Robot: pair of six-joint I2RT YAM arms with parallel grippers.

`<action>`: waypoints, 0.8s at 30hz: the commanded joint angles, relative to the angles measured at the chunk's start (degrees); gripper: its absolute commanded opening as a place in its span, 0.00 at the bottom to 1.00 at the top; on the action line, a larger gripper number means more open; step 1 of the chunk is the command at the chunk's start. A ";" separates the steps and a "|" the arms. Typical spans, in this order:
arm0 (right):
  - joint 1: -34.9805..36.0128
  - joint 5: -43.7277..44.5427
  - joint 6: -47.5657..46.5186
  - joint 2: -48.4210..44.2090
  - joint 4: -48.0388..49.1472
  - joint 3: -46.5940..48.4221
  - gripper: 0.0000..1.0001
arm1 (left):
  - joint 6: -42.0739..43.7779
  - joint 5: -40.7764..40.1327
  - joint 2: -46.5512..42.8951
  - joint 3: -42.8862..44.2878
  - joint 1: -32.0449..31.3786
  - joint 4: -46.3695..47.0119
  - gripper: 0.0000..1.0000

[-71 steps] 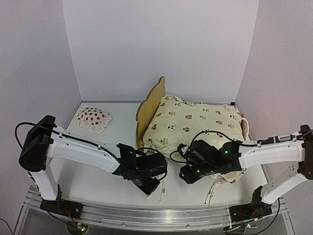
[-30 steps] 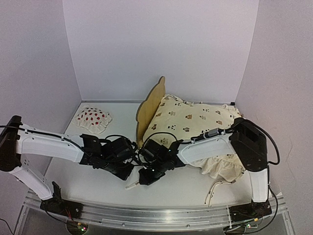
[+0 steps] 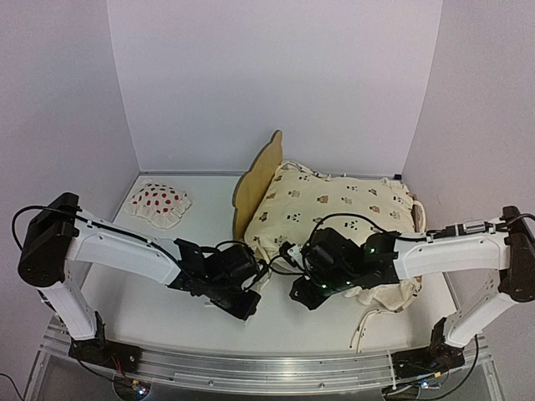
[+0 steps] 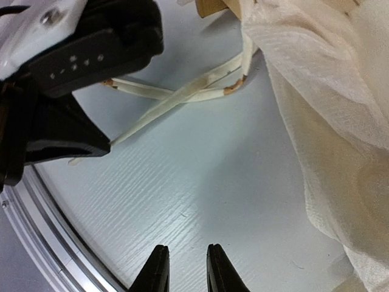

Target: Set up the pet bed

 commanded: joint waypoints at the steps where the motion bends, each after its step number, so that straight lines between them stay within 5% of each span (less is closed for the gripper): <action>1: 0.14 5.55 1.65 -1.22 -0.04 -0.01 0.24 | -1.51 5.50 2.04 2.87 -0.54 3.60 0.06; 9: 0.17 8.05 4.54 2.89 3.50 1.94 0.23 | -1.99 6.12 -1.67 2.62 -0.59 1.16 0.50; 19: 0.14 11.40 6.37 9.35 10.34 4.85 0.24 | -3.75 -9.21 -11.71 0.47 2.07 -14.08 0.51; 24: 0.15 14.27 6.56 13.53 13.02 6.60 0.25 | -2.93 -9.85 -14.11 -3.74 5.16 -14.62 0.51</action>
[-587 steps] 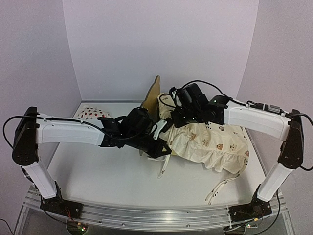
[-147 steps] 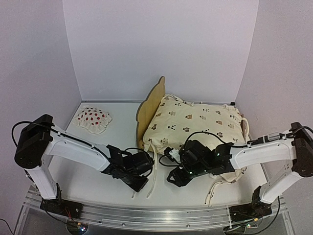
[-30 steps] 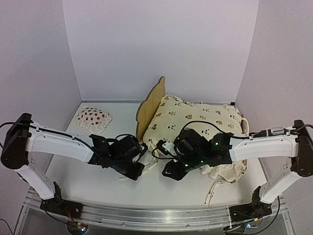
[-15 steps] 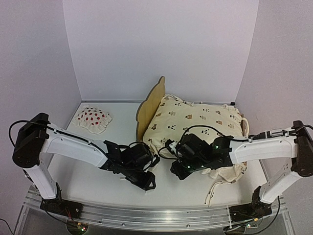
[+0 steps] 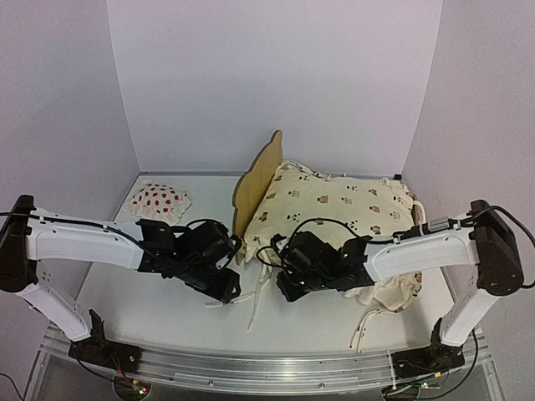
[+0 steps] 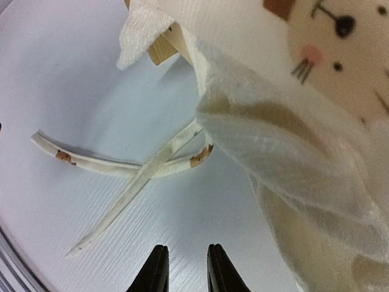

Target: Set up the pet bed

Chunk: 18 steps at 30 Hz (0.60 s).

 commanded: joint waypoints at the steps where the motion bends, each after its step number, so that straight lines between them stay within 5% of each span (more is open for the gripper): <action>1: 0.18 4.74 0.88 4.13 3.91 3.81 0.26 | -0.02 -3.73 -2.13 -3.57 2.73 -3.69 0.50; 6: 0.06 5.07 0.77 6.07 3.92 5.18 0.28 | 0.37 -3.82 -0.60 -5.10 4.71 -3.84 0.49; 14: -0.53 5.09 1.59 4.49 3.86 3.78 0.54 | 1.63 -1.30 1.62 -5.87 5.31 -3.21 0.47; 18: -0.83 5.18 1.74 3.97 3.83 3.29 0.58 | 1.99 -0.86 3.45 -5.84 5.27 -2.77 0.46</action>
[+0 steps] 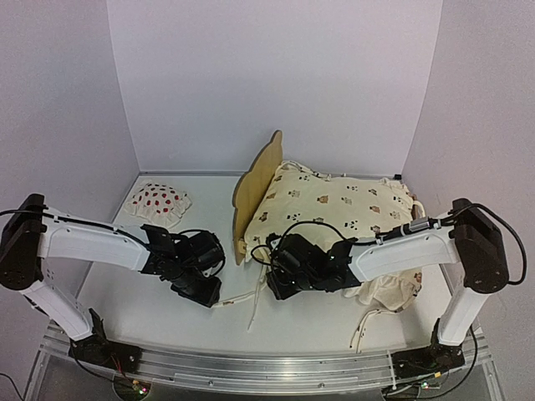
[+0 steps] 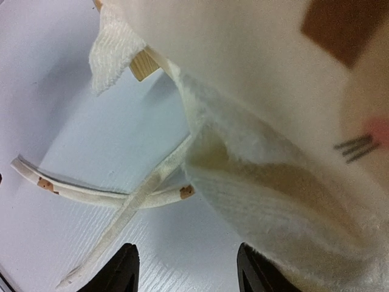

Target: Set up the pet bed

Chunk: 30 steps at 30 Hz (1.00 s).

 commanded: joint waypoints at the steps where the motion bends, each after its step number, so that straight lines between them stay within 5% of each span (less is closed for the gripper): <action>1: -0.51 1.07 0.71 -1.95 1.04 0.27 0.58 | 1.25 0.78 1.98 0.03 0.26 0.24 0.45; 16: -0.97 1.01 0.18 -2.44 1.04 -1.11 0.54 | 1.74 1.26 6.64 -0.13 0.26 1.12 0.38; 30: -1.59 0.78 0.21 -1.75 1.04 -0.93 0.49 | 1.80 -1.70 10.38 0.10 0.29 3.21 0.07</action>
